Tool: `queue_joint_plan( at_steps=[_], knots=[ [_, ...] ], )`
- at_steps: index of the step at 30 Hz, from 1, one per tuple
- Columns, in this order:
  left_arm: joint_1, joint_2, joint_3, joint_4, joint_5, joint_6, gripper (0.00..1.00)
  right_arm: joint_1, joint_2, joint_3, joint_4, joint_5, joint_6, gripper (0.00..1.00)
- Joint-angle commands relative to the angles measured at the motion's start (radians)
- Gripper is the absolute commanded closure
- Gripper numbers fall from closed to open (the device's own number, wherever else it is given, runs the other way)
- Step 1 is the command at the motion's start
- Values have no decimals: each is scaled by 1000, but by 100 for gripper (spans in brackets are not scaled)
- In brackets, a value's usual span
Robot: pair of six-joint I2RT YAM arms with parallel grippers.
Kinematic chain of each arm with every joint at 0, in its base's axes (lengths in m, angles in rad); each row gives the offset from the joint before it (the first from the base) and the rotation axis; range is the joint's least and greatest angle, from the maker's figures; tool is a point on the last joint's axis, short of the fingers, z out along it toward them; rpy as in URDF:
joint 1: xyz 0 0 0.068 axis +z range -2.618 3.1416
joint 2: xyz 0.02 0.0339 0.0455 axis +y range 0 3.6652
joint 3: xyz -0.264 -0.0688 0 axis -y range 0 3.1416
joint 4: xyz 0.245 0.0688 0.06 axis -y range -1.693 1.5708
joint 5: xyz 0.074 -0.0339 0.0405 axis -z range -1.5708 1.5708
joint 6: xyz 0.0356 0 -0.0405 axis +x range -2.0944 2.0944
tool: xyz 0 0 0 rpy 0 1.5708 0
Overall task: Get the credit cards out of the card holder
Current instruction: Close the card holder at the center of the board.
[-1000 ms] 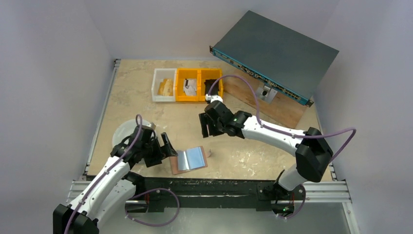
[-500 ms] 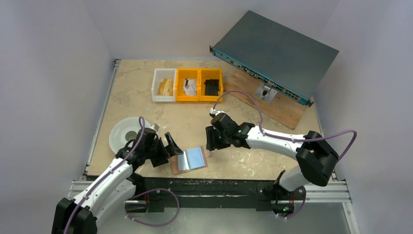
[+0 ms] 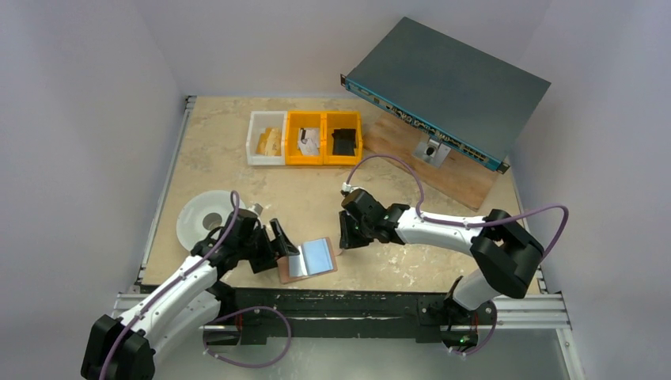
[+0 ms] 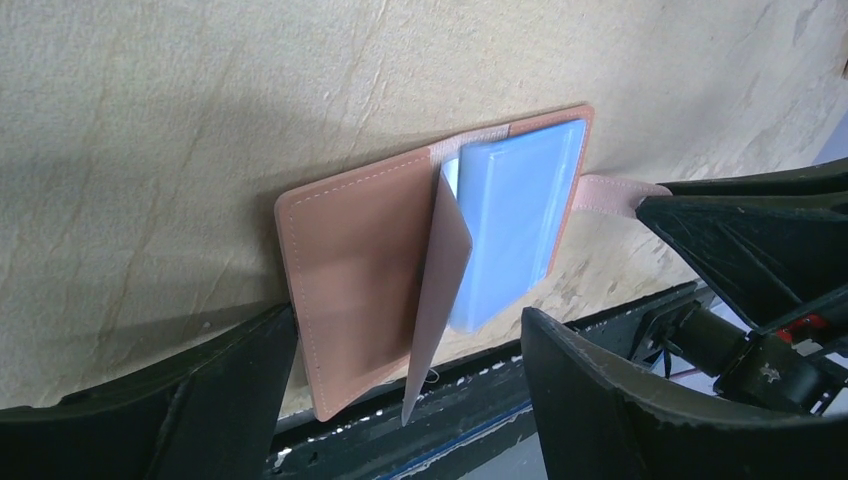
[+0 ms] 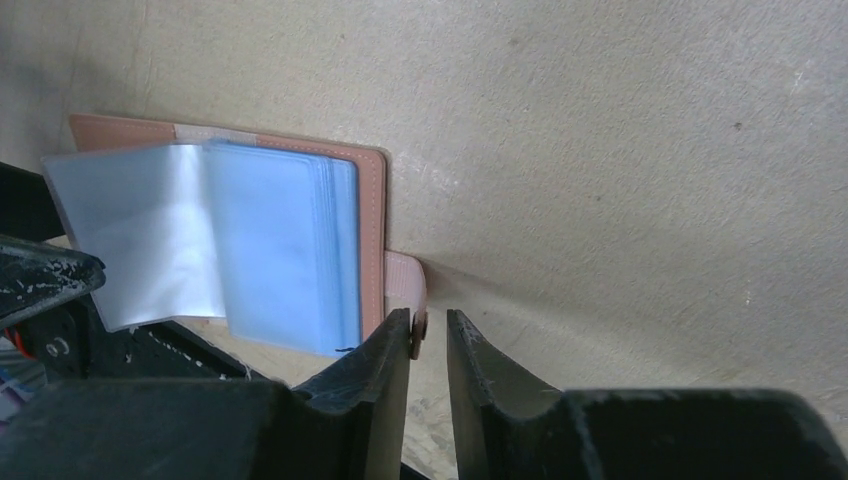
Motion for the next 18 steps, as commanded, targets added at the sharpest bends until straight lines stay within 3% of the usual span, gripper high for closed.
queue_joint_plan(
  at_steps=[1, 9, 13, 18],
  knots=[
    [-27, -3, 9, 13, -8, -20, 22, 6, -3, -16, 36, -6, 26, 83],
    [-64, 6, 53, 11, -6, -27, 41, 11, -1, -18, 39, -9, 43, 100],
    [-79, 8, 83, 7, -5, -34, 51, 14, -8, -20, 36, -6, 51, 100],
    [-94, 16, 122, 3, -3, -29, 52, 18, -16, -23, 32, 0, 61, 100]
  ],
)
